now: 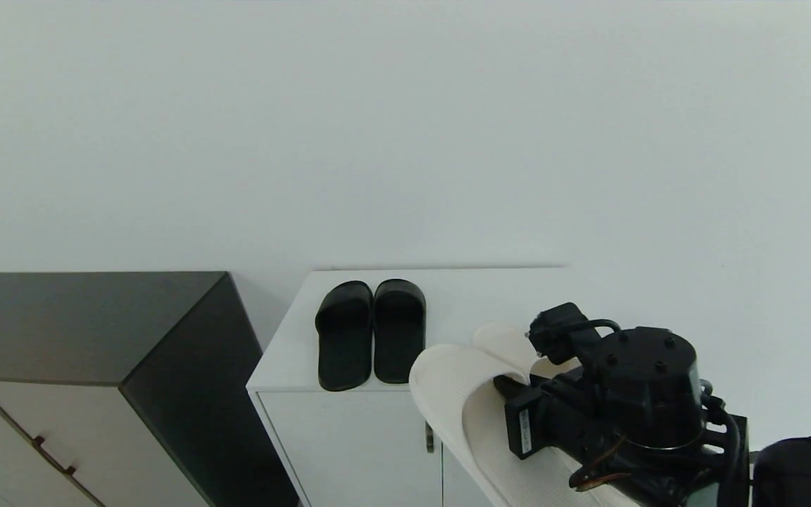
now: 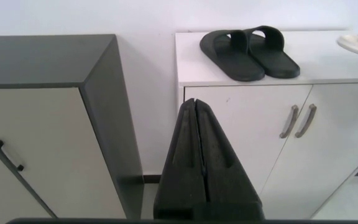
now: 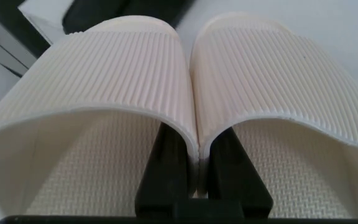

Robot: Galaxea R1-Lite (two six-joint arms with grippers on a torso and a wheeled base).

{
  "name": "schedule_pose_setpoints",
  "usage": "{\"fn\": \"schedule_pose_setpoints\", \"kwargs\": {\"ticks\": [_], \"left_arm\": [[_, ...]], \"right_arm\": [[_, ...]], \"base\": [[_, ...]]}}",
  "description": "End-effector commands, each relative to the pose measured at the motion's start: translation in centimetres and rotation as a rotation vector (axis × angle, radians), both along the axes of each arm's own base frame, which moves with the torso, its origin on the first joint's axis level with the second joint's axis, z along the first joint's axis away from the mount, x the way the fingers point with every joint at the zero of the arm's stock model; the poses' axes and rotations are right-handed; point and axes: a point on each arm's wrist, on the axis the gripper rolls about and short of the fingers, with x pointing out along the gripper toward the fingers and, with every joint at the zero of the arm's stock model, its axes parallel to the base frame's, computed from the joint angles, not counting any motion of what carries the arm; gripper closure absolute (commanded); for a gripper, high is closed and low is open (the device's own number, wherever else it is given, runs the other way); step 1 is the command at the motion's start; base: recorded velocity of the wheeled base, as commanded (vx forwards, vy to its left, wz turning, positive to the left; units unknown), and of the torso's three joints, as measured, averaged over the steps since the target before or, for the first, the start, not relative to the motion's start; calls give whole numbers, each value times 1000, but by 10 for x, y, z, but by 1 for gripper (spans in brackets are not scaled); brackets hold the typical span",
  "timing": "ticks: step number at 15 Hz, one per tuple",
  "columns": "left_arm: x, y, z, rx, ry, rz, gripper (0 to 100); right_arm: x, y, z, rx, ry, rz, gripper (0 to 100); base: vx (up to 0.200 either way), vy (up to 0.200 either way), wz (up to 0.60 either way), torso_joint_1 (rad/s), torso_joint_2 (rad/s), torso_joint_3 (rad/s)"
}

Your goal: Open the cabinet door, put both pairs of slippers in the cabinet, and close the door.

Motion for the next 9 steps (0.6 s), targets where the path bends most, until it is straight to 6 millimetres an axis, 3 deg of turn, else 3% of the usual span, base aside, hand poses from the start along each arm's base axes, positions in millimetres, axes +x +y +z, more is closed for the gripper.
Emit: {"fn": "schedule_pose_setpoints", "kwargs": {"ticks": [1, 3, 9], "left_arm": [[0, 0, 0, -1, 0, 0, 100], [0, 0, 0, -1, -1, 0, 100], [0, 0, 0, 1, -1, 3, 100]], "right_arm": [[-9, -8, 7, 14, -11, 10, 100], [-9, -14, 1, -8, 1, -4, 100], [-11, -17, -3, -10, -1, 0, 100]], "base": [[-200, 0, 0, 22, 7, -2], [-200, 0, 0, 3, -2, 5], [0, 0, 0, 0, 0, 0]]}}
